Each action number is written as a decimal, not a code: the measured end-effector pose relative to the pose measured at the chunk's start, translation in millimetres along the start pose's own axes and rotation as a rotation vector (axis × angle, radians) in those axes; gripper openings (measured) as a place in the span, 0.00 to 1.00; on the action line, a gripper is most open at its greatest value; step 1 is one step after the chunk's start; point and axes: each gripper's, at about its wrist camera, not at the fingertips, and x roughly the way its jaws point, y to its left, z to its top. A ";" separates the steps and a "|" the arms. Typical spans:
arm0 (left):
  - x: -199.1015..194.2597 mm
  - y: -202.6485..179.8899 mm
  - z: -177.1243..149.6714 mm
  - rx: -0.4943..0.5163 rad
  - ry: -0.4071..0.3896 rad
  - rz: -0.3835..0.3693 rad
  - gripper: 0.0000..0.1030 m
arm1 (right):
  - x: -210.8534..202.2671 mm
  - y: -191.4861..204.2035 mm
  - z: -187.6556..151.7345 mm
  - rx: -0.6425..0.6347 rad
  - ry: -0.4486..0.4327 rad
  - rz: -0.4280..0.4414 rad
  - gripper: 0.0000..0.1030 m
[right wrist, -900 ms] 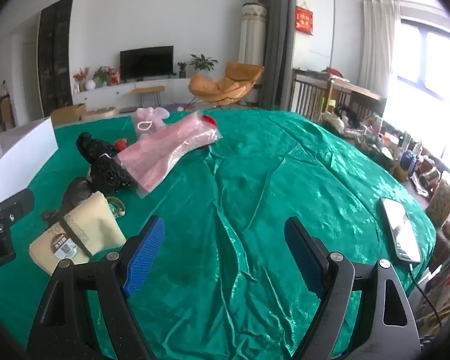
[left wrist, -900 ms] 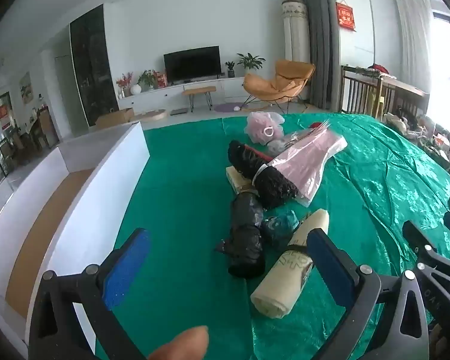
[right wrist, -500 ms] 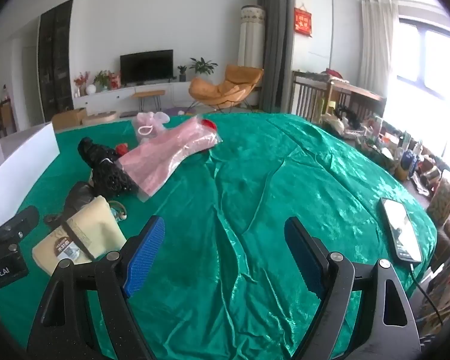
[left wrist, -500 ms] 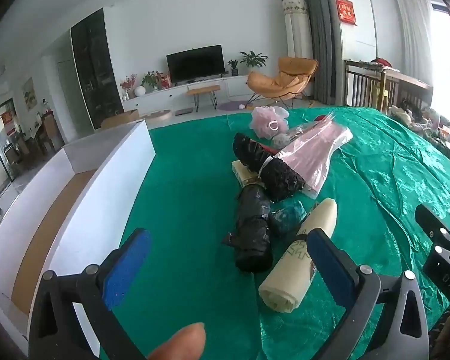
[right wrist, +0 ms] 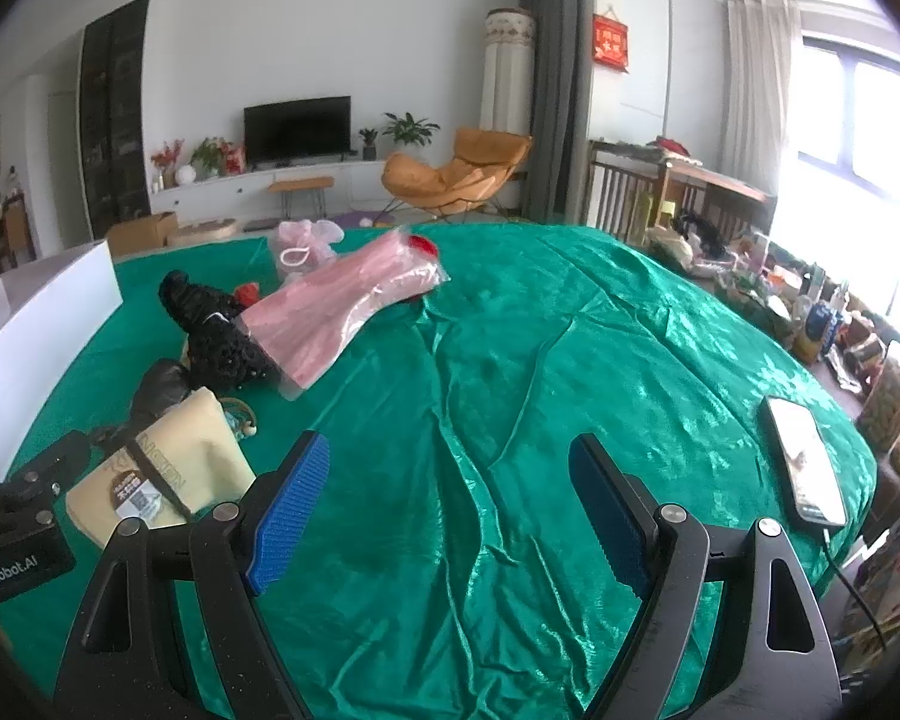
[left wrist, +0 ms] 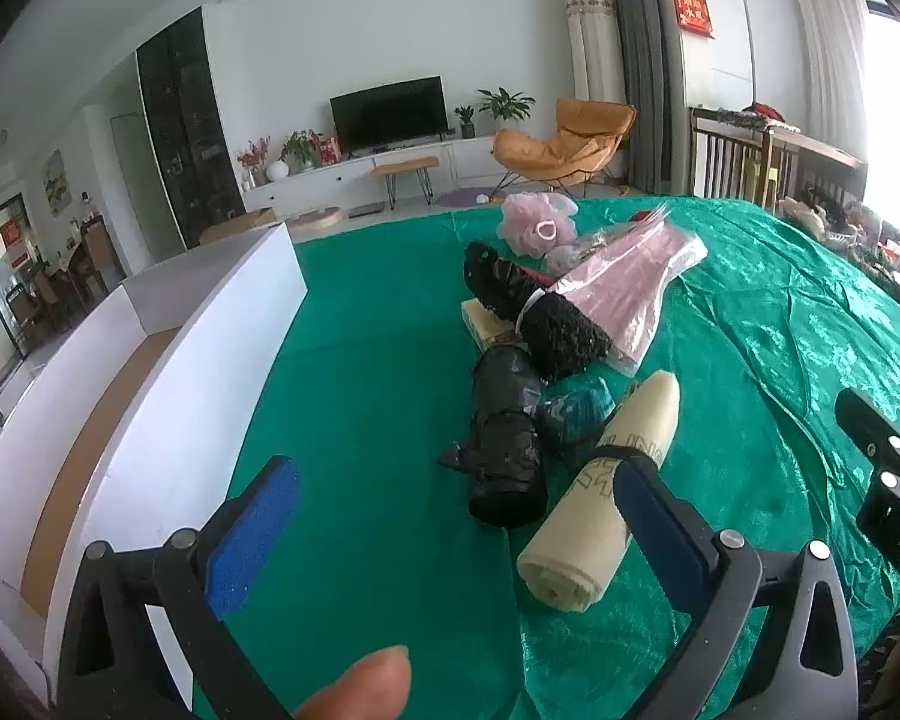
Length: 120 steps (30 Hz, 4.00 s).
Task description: Organize soft objects
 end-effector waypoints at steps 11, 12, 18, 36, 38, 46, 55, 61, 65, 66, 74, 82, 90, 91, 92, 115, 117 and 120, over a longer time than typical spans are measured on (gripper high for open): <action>2.4 7.2 -4.9 -0.010 0.027 0.014 1.00 | 0.2 0.2 -0.2 0.003 -0.004 0.002 0.82; 3.1 7.4 -5.3 -0.011 0.029 0.014 1.00 | 0.2 0.3 -0.2 0.003 -0.004 0.002 0.82; 5.4 6.5 -8.0 -0.006 0.035 0.019 1.00 | 0.2 0.2 -0.4 0.003 -0.005 0.002 0.82; 9.7 8.5 -10.4 -0.013 0.045 0.020 1.00 | 0.5 1.0 -0.6 0.004 -0.005 0.002 0.82; 9.8 8.6 -10.4 -0.014 0.045 0.020 1.00 | 0.6 0.7 -0.6 0.004 -0.004 0.002 0.82; 10.5 8.1 -11.3 -0.011 0.046 0.018 1.00 | 1.0 1.2 -0.5 0.004 -0.002 0.002 0.82; 12.1 7.2 -14.3 -0.010 0.052 0.010 1.00 | 1.1 2.2 -2.7 0.002 -0.001 0.002 0.82; 9.6 7.5 -14.5 -0.007 0.045 0.004 1.00 | 1.4 2.1 -2.4 0.004 0.001 0.003 0.82; 7.7 8.0 -14.0 -0.006 0.044 0.004 1.00 | 1.5 1.4 -1.8 0.003 0.001 0.003 0.82; 7.5 8.2 -13.6 -0.008 0.044 0.003 1.00 | 1.5 1.2 -1.6 0.004 0.000 0.003 0.82; -0.3 10.2 -11.3 -0.002 0.036 -0.008 1.00 | 1.4 0.7 -1.1 0.004 0.003 0.003 0.82; -1.7 17.1 -21.3 0.022 0.063 0.000 1.00 | 5.5 0.6 -7.5 0.039 0.014 0.018 0.82; 7.3 28.5 -30.8 0.018 0.119 -0.020 1.00 | 6.7 4.9 -11.9 0.030 0.056 0.045 0.82; 7.4 29.0 -30.8 0.017 0.121 -0.021 1.00 | 6.2 3.1 -10.7 0.032 0.057 0.053 0.82; 7.6 29.6 -30.9 0.014 0.123 -0.023 1.00 | 5.5 3.1 -10.4 0.036 0.057 0.073 0.82; 5.9 49.9 -45.5 -0.001 0.164 -0.017 1.00 | 49.5 -22.8 -12.4 0.120 0.336 0.249 0.82; 10.7 46.5 -43.8 -0.006 0.185 -0.020 1.00 | 44.7 -54.2 -15.3 0.277 0.322 0.252 0.82; 14.0 41.7 -41.0 -0.015 0.189 -0.026 1.00 | 35.2 -67.5 -21.3 0.373 0.274 0.228 0.82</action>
